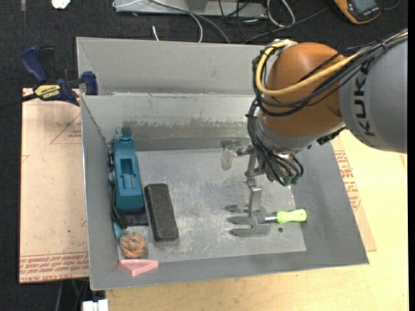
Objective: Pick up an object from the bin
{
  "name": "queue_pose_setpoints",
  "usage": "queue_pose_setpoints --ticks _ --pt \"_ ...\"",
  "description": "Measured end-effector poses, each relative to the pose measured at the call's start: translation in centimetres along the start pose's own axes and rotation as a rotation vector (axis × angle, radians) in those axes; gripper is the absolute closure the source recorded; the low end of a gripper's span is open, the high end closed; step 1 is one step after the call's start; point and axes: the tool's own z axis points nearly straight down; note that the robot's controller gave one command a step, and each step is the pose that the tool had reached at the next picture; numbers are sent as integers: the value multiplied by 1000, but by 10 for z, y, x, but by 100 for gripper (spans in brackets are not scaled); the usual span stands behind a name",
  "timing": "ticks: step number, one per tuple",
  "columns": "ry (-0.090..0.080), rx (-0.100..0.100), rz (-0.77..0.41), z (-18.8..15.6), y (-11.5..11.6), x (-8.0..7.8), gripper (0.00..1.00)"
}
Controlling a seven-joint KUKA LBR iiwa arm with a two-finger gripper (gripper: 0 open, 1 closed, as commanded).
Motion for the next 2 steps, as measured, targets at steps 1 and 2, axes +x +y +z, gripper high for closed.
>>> queue_pose_setpoints --ticks 1,2 --pt "-7 1 59 -11 -30 28 0" --pt "-11 3 53 15 -62 27 0"
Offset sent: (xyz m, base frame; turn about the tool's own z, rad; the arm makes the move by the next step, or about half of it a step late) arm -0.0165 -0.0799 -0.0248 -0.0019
